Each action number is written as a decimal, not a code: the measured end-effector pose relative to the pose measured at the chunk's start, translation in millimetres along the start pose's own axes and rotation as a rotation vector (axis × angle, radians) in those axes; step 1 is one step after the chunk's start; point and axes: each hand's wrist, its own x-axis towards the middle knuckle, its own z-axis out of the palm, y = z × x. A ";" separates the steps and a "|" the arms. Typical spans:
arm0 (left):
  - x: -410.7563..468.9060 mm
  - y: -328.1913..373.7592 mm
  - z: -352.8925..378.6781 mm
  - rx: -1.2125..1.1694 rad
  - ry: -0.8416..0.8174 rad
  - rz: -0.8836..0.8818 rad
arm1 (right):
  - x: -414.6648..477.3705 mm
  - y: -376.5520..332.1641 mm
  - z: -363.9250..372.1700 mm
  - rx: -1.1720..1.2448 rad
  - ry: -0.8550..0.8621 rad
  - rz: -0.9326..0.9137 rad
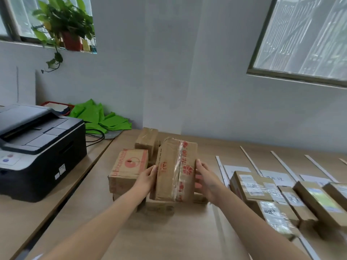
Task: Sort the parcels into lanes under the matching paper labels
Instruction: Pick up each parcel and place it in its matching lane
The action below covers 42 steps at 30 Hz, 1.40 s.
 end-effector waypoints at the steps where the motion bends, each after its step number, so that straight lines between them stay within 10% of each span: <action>1: -5.3 2.2 12.5 -0.008 0.000 -0.014 | -6.1 -0.6 -11.5 -0.007 -0.004 0.005; 7: -50.3 25.1 85.3 0.028 -0.044 -0.030 | -32.2 -6.8 -84.2 0.018 -0.044 0.052; 14: -75.0 -9.1 139.9 0.246 0.046 0.353 | -36.8 26.0 -134.5 0.188 -0.051 -0.022; 28: -113.0 -6.0 172.1 -0.205 0.044 0.197 | -53.1 36.0 -158.3 0.087 -0.105 -0.090; 42: -163.5 -49.3 175.3 -0.026 0.143 0.347 | -92.1 90.9 -152.6 0.319 -0.074 0.021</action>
